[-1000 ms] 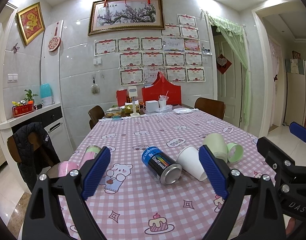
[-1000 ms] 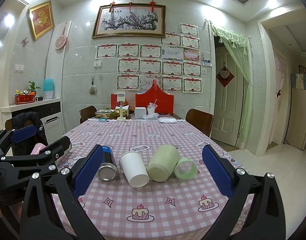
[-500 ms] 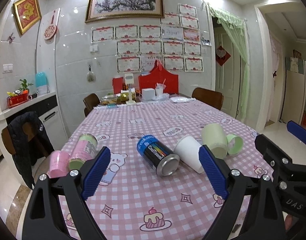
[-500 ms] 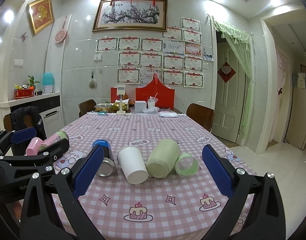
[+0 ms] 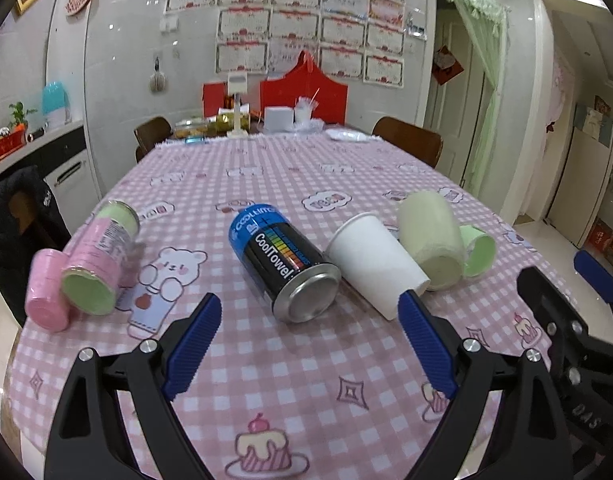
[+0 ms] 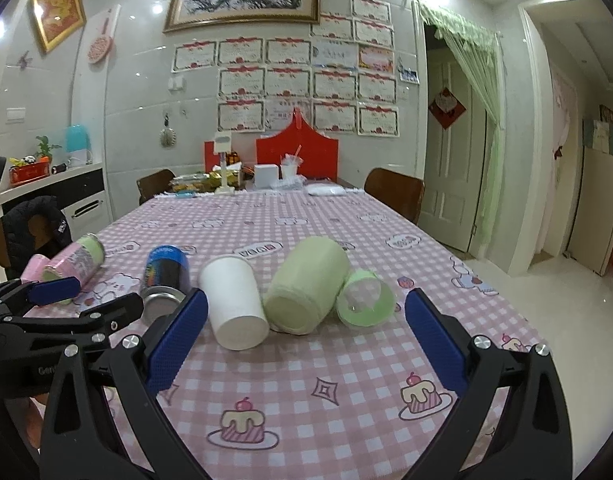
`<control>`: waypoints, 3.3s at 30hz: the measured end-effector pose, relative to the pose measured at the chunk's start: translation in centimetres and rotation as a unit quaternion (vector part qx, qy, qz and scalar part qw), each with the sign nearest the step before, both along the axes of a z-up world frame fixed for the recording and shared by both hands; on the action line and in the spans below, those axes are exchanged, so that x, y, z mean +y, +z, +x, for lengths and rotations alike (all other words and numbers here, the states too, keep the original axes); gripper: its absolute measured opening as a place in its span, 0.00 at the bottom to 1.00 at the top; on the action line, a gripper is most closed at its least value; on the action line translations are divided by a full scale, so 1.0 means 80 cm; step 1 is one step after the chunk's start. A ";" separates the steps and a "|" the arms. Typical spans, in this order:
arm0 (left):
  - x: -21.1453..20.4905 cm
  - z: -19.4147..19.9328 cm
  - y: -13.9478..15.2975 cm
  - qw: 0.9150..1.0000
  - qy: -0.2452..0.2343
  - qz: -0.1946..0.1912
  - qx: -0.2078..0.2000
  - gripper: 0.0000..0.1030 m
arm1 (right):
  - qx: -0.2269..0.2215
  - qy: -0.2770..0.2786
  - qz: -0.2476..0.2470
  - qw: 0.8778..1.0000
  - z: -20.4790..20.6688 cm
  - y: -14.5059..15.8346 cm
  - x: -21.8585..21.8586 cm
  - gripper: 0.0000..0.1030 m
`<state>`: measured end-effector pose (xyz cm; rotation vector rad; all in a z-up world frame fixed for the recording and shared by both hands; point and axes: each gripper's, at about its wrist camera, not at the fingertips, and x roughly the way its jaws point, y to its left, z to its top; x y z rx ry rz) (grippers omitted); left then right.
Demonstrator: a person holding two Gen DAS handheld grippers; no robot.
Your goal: Flip cup upside down
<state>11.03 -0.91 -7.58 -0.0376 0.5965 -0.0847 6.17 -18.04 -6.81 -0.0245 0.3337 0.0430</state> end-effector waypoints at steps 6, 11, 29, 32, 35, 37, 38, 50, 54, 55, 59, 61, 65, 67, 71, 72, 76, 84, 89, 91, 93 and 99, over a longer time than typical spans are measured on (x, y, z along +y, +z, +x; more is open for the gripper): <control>-0.008 0.049 -0.014 0.999 0.011 -0.005 0.038 0.86 | 0.022 -0.006 0.003 1.000 0.034 -0.016 -0.006 0.93; -0.011 0.083 -0.030 0.998 0.025 0.008 0.064 0.86 | 0.038 -0.004 0.012 0.999 0.058 -0.025 -0.007 0.92; 0.011 0.129 -0.056 0.993 0.029 -0.013 0.114 0.85 | 0.059 0.008 0.007 0.998 0.091 -0.034 0.012 0.92; 0.016 0.121 -0.052 0.993 0.018 -0.023 0.110 0.77 | 0.062 0.009 0.003 0.998 0.090 -0.034 0.016 0.92; 0.019 0.113 -0.051 0.994 0.013 -0.015 0.108 0.76 | 0.062 0.010 -0.001 0.998 0.087 -0.034 0.020 0.92; 0.022 0.103 -0.051 0.994 0.006 -0.015 0.105 0.75 | 0.063 0.013 -0.004 0.998 0.085 -0.034 0.024 0.92; 0.023 0.098 -0.050 0.994 0.002 -0.014 0.104 0.74 | 0.064 0.014 -0.005 0.998 0.083 -0.034 0.026 0.92; 0.037 0.021 -0.044 0.995 -0.059 0.001 0.082 0.73 | 0.052 0.010 -0.029 0.998 0.044 -0.019 0.044 0.93; 0.038 -0.001 -0.044 0.994 -0.080 0.001 0.075 0.73 | 0.050 0.004 -0.037 0.998 0.031 -0.016 0.049 0.93; 0.039 -0.006 -0.044 0.994 -0.086 0.001 0.073 0.73 | 0.048 0.004 -0.039 0.998 0.028 -0.017 0.052 0.93; 0.039 -0.019 -0.043 0.992 -0.103 0.012 0.070 0.73 | 0.044 0.007 -0.051 0.998 0.017 -0.016 0.064 0.93; 0.041 -0.025 -0.043 0.992 -0.109 0.013 0.066 0.73 | 0.042 0.009 -0.054 0.998 0.014 -0.014 0.069 0.93; 0.047 -0.025 -0.046 0.992 -0.105 0.005 0.073 0.73 | 0.047 0.013 -0.056 0.997 0.015 -0.018 0.075 0.93; 0.048 -0.022 -0.048 0.992 -0.098 0.005 0.076 0.73 | 0.051 0.015 -0.055 0.997 0.015 -0.019 0.079 0.93; 0.054 -0.024 -0.042 0.992 -0.107 -0.019 0.066 0.73 | 0.063 0.023 -0.039 0.997 0.019 -0.018 0.079 0.93; 0.055 -0.026 -0.041 0.992 -0.109 -0.024 0.064 0.74 | 0.066 0.026 -0.033 0.997 0.020 -0.017 0.078 0.93; 0.063 -0.031 -0.036 0.993 -0.101 -0.030 0.054 0.75 | 0.078 0.042 -0.003 0.996 0.023 -0.010 0.078 0.93; 0.106 -0.051 -0.010 0.994 -0.076 -0.073 0.017 0.77 | 0.143 0.102 0.073 0.982 0.045 -0.006 0.093 0.93; 0.129 -0.046 -0.011 0.998 -0.024 -0.054 0.019 0.78 | 0.219 0.145 0.134 0.955 0.073 -0.018 0.114 0.92; 0.137 -0.039 -0.014 0.998 -0.018 -0.053 0.023 0.78 | 0.243 0.147 0.148 0.947 0.082 -0.024 0.121 0.92; 0.147 -0.034 -0.017 0.998 -0.013 -0.056 0.027 0.78 | 0.262 0.139 0.155 0.942 0.092 -0.029 0.126 0.92; 0.158 -0.016 -0.028 0.998 -0.008 -0.050 0.038 0.78 | 0.299 0.129 0.173 0.930 0.116 -0.040 0.135 0.92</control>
